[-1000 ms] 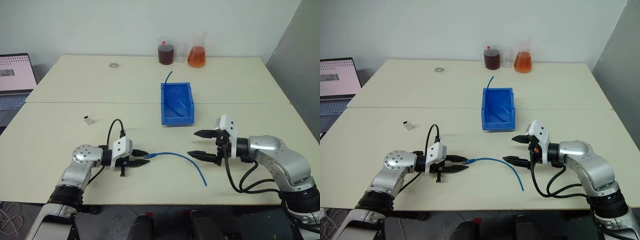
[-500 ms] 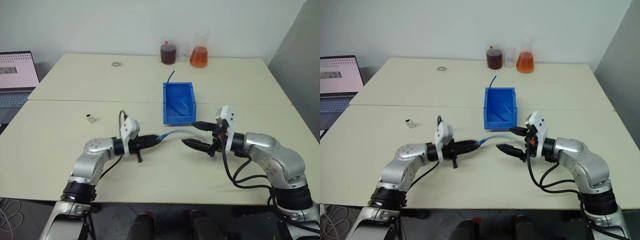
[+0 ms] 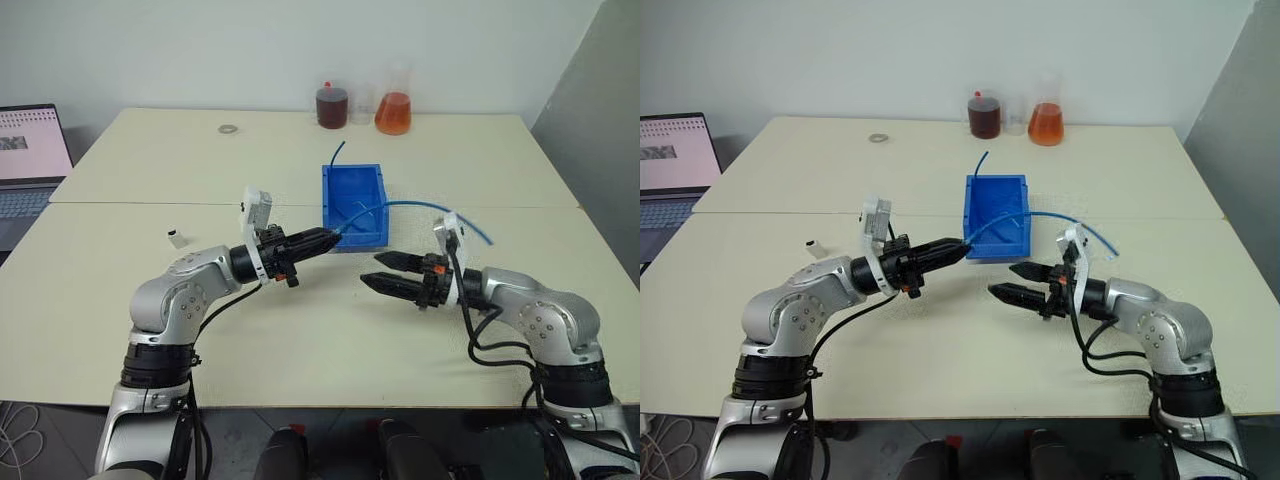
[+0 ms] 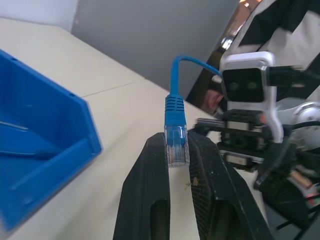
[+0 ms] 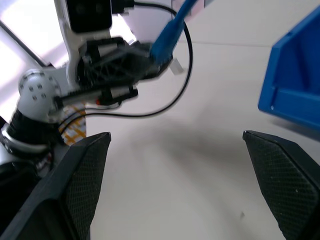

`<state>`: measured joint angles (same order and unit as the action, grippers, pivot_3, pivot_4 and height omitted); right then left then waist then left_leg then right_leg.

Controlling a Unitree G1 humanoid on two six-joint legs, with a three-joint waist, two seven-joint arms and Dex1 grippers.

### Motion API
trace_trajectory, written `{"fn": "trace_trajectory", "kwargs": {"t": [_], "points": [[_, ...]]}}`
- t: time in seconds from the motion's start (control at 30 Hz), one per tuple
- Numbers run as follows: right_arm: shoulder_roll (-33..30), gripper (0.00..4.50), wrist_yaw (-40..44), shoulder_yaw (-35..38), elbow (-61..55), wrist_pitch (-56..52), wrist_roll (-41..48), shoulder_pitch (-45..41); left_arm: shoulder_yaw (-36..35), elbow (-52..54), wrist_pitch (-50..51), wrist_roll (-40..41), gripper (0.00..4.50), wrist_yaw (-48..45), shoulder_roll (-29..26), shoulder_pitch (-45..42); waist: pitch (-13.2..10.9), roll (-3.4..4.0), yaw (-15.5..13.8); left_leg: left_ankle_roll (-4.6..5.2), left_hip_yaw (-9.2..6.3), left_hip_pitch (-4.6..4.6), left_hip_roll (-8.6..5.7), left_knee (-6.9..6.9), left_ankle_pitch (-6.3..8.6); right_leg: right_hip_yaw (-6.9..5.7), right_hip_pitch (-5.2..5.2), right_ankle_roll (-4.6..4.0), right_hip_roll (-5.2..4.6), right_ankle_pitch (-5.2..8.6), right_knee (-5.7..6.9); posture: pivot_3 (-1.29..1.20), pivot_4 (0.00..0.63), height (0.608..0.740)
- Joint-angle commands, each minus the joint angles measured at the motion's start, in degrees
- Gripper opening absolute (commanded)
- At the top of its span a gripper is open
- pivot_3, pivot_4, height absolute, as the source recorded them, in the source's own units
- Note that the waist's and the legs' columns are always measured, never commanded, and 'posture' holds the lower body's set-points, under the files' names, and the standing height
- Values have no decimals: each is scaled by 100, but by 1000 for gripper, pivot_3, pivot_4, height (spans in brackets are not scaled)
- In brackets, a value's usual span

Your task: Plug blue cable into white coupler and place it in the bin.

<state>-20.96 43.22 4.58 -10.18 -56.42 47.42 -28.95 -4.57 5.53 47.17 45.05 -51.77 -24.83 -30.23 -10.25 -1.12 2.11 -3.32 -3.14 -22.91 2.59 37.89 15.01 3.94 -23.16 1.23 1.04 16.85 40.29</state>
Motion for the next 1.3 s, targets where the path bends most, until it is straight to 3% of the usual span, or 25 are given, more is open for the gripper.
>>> {"fn": "trace_trajectory", "kwargs": {"t": [0.03, 0.4, 0.43, 0.5, 1.03, 1.3], "points": [[152, 4500, -173, 283, 38, -124, 422, -310, -8, 416, 172, 243, 254, 33, -14, 64, 0, 0, -5, 0, 0, 1, 0, 0, 0, -1, 0, 0, 0, 0, 0, 0, 150, 740], [178, 4500, -145, 251, 28, -316, 807, -475, 139, 555, 185, 227, 254, -21, -18, 192, 0, 0, -10, 0, 3, 0, -2, -1, 0, 1, 0, 0, -1, 0, -2, 0, 150, 740], [165, 4133, -109, 243, 19, -346, 853, -470, 147, 566, 178, 229, 254, -18, -12, 193, 0, 1, -10, 0, 3, 0, -2, -1, 0, 1, 0, 0, -1, 0, -2, 0, 150, 740], [145, 3854, -84, 232, 6, -364, 888, -465, 141, 578, 175, 244, 254, -4, -2, 190, 0, 1, -9, 0, 3, 0, -2, -2, 0, 1, 0, 0, -1, 0, -2, 0, 150, 740], [91, 278, 118, 90, 98, -296, 921, -545, -74, 569, 421, 667, 254, 211, 42, 130, -1, 1, -8, 0, 4, -1, -1, -3, 0, 2, -1, 1, -1, 1, -6, 0, 150, 740], [57, 72, 205, 9, 104, -261, 858, -557, -80, 682, 457, 769, 254, 276, -35, 218, -1, 1, -9, 0, 4, -2, -1, -5, 1, 2, -1, 2, -1, 1, -12, 0, 150, 740]]}}
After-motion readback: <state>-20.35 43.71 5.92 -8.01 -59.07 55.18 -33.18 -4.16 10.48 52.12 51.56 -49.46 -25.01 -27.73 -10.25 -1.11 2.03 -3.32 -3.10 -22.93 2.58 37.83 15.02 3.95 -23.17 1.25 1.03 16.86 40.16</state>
